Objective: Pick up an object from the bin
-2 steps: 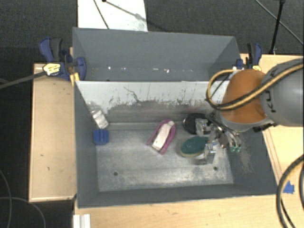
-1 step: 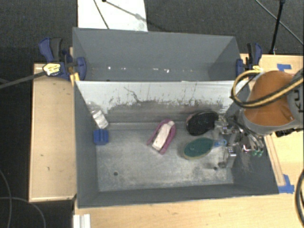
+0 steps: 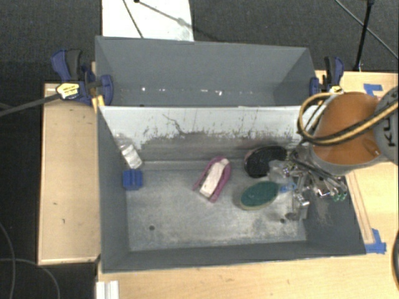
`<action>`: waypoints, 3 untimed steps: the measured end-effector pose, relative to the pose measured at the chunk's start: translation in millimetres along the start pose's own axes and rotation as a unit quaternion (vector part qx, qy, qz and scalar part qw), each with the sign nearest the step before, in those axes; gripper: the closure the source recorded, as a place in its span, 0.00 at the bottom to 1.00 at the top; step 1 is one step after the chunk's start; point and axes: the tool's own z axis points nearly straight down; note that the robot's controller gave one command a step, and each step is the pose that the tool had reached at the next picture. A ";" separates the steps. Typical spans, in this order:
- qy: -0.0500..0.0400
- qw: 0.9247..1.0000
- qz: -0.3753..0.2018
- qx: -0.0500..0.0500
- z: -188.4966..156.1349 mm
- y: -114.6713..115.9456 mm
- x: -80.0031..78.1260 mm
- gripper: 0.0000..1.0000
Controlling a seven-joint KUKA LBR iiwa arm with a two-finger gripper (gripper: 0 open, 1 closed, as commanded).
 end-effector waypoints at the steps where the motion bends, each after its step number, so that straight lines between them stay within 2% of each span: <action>1: 0.001 0.994 -0.111 -0.001 30.4 3.1 -1.6 0.00; 2: 0.002 0.964 -0.266 -0.003 30.5 41.9 12.0 0.00; 3: 0.002 0.964 -0.266 -0.002 30.3 40.6 11.8 1.00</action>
Offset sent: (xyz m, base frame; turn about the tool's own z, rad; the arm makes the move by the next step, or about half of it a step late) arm -0.0001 0.0027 -0.0306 -0.2241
